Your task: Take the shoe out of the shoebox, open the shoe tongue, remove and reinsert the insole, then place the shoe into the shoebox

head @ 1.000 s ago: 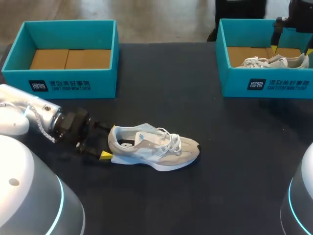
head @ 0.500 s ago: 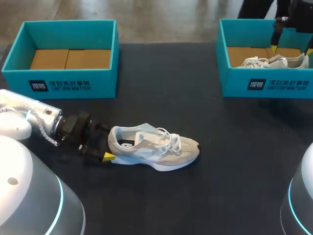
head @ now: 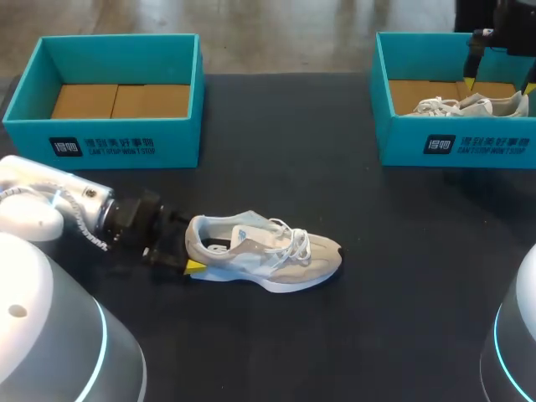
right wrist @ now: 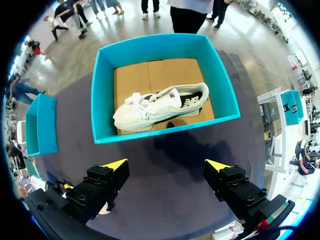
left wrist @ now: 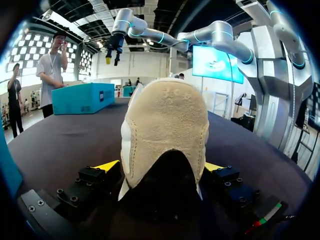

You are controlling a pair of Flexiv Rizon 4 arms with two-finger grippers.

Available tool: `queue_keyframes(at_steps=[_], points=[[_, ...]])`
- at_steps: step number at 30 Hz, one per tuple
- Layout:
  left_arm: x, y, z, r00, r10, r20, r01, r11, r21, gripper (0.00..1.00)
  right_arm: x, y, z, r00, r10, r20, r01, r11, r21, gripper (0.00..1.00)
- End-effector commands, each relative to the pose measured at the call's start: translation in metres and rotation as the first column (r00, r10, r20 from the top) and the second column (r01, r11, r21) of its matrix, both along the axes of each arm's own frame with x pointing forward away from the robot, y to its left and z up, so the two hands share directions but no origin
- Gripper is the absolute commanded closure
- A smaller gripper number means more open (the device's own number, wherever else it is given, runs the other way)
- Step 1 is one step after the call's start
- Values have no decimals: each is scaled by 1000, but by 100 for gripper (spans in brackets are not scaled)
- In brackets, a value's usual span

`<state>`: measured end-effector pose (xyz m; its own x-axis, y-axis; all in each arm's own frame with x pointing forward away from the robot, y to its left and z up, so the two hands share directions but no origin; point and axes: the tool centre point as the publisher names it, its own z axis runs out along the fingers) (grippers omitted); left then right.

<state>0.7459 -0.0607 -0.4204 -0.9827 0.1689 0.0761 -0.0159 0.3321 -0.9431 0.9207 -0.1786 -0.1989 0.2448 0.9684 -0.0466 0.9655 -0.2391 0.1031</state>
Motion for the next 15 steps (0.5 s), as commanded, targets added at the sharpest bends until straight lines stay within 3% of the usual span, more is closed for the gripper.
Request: queue_keyframes(at_steps=[1,15], points=[[2,-5,-3,1000,0,-5,0,1000,-9,0,0,0,0,1000,0,1,0,1000,0,0],[7,-13,-2,1000,-8,-16,7,1000,-28,0,0,0,0,1000,0,1,0,1000,0,0]])
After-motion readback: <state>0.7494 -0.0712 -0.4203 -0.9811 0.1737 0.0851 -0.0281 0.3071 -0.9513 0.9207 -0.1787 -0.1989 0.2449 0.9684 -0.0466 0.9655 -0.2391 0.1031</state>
